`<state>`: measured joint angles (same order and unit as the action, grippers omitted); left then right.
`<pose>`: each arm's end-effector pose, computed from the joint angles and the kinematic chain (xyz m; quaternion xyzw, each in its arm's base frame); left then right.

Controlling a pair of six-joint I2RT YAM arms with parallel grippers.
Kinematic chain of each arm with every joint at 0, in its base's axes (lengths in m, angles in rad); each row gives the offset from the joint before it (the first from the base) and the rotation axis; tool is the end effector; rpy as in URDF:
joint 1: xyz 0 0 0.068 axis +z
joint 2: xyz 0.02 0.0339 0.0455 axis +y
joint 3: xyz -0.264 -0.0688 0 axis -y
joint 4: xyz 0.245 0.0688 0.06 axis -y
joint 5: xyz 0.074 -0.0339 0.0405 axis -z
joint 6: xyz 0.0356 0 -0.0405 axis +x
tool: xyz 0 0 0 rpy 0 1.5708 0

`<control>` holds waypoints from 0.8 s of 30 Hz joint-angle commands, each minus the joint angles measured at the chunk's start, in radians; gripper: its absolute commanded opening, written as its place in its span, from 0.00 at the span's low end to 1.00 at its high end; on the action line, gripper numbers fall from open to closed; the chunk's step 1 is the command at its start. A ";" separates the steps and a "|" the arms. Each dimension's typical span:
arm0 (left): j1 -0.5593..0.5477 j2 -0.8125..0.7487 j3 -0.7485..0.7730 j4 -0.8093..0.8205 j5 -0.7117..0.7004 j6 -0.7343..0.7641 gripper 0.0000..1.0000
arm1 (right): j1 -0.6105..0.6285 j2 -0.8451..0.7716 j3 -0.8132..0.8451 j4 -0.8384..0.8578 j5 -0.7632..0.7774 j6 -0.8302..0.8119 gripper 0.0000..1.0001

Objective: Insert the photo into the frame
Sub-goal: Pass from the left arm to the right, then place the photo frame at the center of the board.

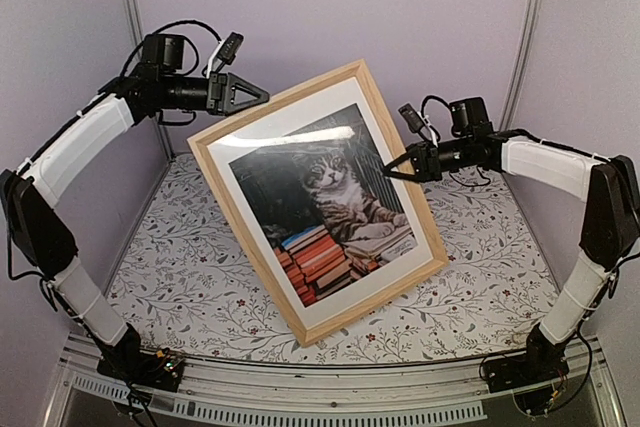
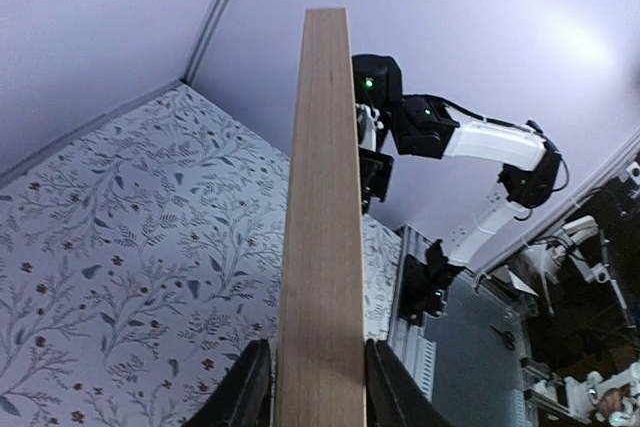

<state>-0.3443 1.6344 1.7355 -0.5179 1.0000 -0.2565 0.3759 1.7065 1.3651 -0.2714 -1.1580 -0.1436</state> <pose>0.3285 -0.1496 0.4236 0.2936 0.7233 -0.5255 0.3384 0.3405 0.1694 0.2988 -0.4345 0.6531 0.5270 0.3269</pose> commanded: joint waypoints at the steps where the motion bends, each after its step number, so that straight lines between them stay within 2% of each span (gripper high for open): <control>1: 0.081 -0.068 -0.003 0.142 -0.096 -0.007 0.42 | -0.035 -0.064 -0.056 0.165 -0.131 0.197 0.00; 10: 0.145 -0.082 -0.033 0.110 -0.342 -0.042 0.67 | -0.082 -0.051 -0.140 0.360 -0.123 0.418 0.00; 15: 0.147 -0.112 -0.077 0.100 -0.442 -0.045 0.71 | -0.108 -0.011 -0.145 0.369 -0.030 0.524 0.00; 24: 0.147 -0.161 -0.170 0.134 -0.465 -0.066 0.75 | -0.130 0.087 -0.153 0.387 0.102 0.722 0.00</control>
<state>-0.2073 1.5135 1.5936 -0.4080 0.5594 -0.3107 0.2584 1.7775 1.2007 -0.0338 -1.0679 0.4946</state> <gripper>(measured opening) 0.746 0.254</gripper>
